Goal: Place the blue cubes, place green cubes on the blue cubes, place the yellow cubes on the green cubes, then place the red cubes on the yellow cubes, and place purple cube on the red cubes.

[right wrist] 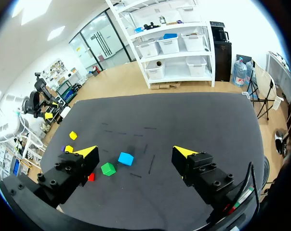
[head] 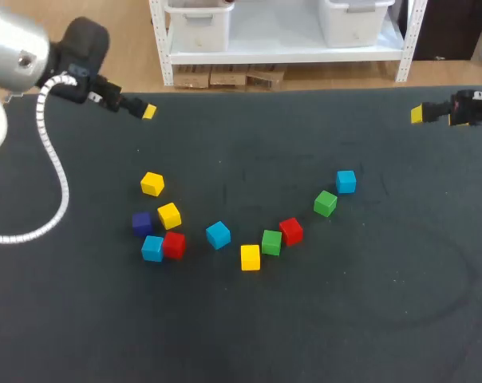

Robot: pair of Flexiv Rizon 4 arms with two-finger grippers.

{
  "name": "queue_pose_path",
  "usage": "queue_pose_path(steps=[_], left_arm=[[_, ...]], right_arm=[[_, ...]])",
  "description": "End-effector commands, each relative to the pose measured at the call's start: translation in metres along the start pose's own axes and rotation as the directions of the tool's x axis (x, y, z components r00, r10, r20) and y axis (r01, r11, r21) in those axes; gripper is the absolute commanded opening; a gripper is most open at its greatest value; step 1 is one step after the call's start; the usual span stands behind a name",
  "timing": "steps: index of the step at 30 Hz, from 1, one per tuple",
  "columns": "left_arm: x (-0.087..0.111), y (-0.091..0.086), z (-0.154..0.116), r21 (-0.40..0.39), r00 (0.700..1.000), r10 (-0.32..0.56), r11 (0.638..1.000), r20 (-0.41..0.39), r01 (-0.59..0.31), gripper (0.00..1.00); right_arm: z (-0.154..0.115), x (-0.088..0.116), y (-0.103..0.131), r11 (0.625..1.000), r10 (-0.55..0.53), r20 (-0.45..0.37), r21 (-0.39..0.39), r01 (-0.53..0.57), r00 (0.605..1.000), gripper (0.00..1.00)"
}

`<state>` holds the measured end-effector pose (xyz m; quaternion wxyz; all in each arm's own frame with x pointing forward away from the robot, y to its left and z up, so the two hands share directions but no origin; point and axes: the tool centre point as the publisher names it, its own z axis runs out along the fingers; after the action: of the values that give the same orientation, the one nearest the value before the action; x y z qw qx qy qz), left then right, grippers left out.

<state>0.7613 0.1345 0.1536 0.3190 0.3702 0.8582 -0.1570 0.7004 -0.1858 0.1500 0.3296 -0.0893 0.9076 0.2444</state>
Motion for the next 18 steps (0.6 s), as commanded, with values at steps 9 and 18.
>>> queue_pose_path(steps=[9,18], left_arm=[[-0.010,-0.020,-0.002,0.196,0.866,0.469,0.878,-0.174,-0.436,1.00],[0.000,-0.039,-0.006,0.324,0.773,0.607,0.780,-0.182,-0.536,1.00]], right_arm=[[0.000,0.000,0.000,1.000,0.000,0.001,0.002,0.000,1.000,1.00],[0.000,0.000,0.000,1.000,0.000,0.001,0.002,0.000,1.000,1.00]])
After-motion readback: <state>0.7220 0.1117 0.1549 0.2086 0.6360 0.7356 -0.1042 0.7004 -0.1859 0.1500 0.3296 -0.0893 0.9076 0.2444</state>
